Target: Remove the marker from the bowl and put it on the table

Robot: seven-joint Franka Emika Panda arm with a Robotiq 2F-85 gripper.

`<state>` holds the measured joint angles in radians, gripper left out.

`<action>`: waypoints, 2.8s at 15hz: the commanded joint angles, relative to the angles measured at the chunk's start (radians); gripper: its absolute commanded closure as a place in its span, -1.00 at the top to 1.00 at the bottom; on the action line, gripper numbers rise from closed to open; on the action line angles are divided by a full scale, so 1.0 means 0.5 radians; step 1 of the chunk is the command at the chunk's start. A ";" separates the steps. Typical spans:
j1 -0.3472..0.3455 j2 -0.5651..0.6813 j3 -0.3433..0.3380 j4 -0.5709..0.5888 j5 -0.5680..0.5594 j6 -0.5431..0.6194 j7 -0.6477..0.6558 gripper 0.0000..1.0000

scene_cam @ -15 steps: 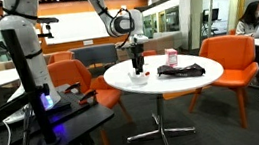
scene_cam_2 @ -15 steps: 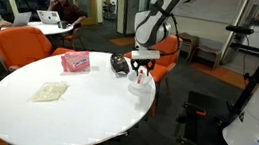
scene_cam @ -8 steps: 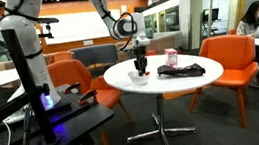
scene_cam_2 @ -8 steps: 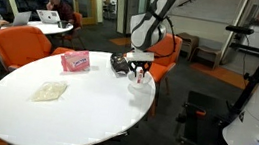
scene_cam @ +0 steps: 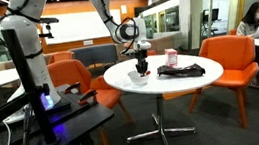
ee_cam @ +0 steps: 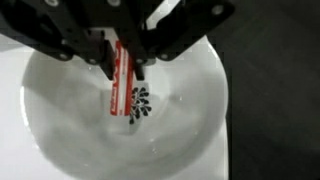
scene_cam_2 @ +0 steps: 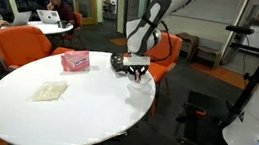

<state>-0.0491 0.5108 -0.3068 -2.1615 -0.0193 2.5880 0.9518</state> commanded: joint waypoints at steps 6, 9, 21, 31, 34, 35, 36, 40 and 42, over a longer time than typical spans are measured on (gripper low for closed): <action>0.159 -0.168 -0.166 -0.065 -0.104 -0.040 0.049 -0.90; 0.174 -0.366 -0.153 -0.130 -0.150 -0.058 -0.014 -0.90; 0.147 -0.510 0.362 -0.068 -0.113 -0.514 -0.761 -0.90; 0.166 -0.063 0.540 0.054 0.029 -0.346 -1.198 -0.90; 0.193 0.007 0.542 0.099 0.050 -0.325 -1.197 -0.90; 0.199 0.018 0.541 0.110 0.047 -0.322 -1.210 -0.10; 0.213 0.019 0.527 0.112 0.027 -0.310 -1.196 -0.07; 0.245 -0.102 0.482 0.061 -0.040 -0.275 -1.184 0.50; 0.245 -0.247 0.477 0.007 -0.073 -0.326 -1.218 0.80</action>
<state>0.0594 0.4819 -0.0524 -2.1047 -0.0349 2.4380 0.3771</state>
